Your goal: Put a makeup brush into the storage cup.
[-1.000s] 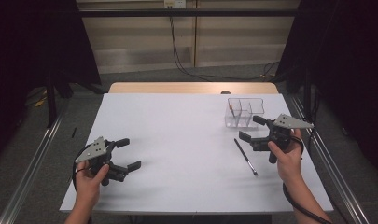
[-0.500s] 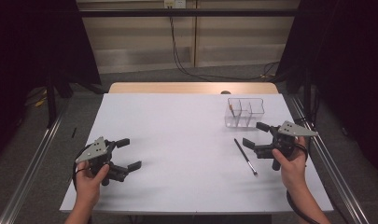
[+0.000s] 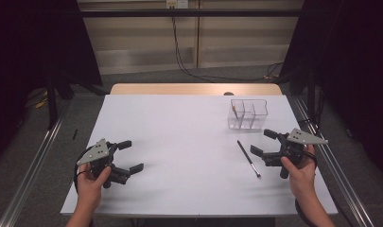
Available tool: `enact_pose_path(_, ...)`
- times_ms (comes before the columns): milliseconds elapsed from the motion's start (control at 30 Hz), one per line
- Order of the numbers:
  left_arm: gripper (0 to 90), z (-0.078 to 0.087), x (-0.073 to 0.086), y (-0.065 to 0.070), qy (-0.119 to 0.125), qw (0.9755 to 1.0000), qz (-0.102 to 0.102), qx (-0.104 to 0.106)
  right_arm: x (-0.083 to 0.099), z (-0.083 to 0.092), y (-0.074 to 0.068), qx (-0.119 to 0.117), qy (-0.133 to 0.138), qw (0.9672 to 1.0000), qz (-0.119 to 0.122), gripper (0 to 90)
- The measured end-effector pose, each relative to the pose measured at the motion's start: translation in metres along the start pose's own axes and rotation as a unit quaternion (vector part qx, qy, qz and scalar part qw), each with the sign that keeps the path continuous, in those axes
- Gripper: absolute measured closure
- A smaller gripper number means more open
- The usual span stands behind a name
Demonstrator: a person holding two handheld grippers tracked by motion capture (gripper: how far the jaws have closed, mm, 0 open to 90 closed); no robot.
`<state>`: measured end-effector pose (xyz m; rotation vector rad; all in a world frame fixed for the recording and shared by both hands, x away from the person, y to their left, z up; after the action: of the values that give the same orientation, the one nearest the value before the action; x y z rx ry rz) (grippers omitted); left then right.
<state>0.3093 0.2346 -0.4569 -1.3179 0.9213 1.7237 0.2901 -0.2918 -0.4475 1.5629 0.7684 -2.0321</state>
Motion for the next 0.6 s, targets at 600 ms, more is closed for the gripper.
enact_pose_path(600, 1.1, 0.0, 0.0, 0.0, 0.0, 1.0, -0.001, 0.0, 0.009, 0.011, -0.005, -0.001, -0.014, 0.9999, 0.01, 6.0)
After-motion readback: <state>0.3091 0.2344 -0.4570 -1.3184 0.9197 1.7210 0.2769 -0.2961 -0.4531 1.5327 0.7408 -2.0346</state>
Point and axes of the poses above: each handheld gripper's, and its own axes: z roughly backward along the jaws, x roughly out of its underside, y roughly to its right, the point moved 2 cm from there along -z, roughly forward along the jaws, and after that the axes turned 2 degrees about y, right-handed, at the moved point
